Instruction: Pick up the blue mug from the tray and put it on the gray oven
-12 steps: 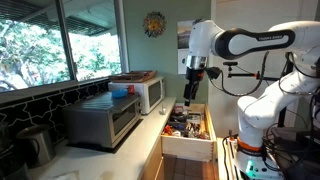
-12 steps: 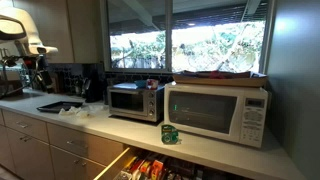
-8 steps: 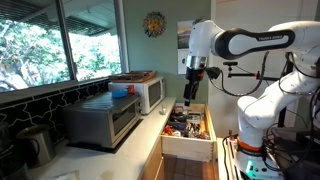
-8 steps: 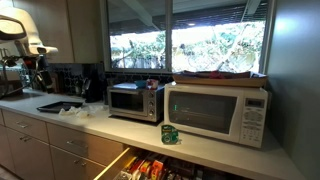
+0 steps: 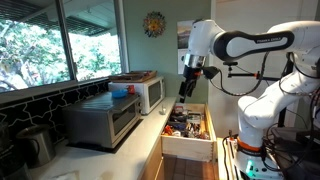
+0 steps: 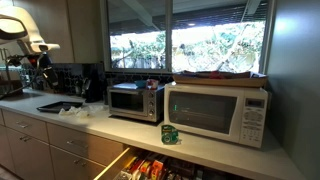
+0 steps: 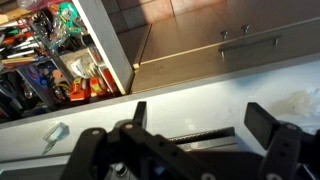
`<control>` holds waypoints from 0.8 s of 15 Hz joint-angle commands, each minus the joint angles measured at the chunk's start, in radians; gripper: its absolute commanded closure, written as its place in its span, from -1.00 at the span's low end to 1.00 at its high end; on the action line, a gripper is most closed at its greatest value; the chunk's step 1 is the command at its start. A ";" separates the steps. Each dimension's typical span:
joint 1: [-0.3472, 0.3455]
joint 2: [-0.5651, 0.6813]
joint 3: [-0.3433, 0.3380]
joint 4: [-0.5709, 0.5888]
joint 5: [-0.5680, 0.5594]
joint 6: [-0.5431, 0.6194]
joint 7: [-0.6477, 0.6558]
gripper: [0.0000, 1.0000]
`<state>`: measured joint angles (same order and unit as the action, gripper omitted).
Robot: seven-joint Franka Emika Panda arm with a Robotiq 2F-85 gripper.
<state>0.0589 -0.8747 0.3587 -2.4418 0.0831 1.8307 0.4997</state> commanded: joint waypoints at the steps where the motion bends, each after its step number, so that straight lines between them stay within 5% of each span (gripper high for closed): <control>1: -0.108 0.022 -0.006 0.009 -0.092 0.143 0.057 -1.00; 7: -0.325 0.080 -0.001 0.035 -0.255 0.391 0.206 -1.00; 8: -0.254 0.063 -0.036 0.015 -0.223 0.361 0.144 -1.00; 12: -0.257 0.072 -0.038 0.019 -0.230 0.369 0.150 -1.00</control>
<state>-0.2173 -0.8081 0.3340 -2.4259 -0.1291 2.2032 0.6361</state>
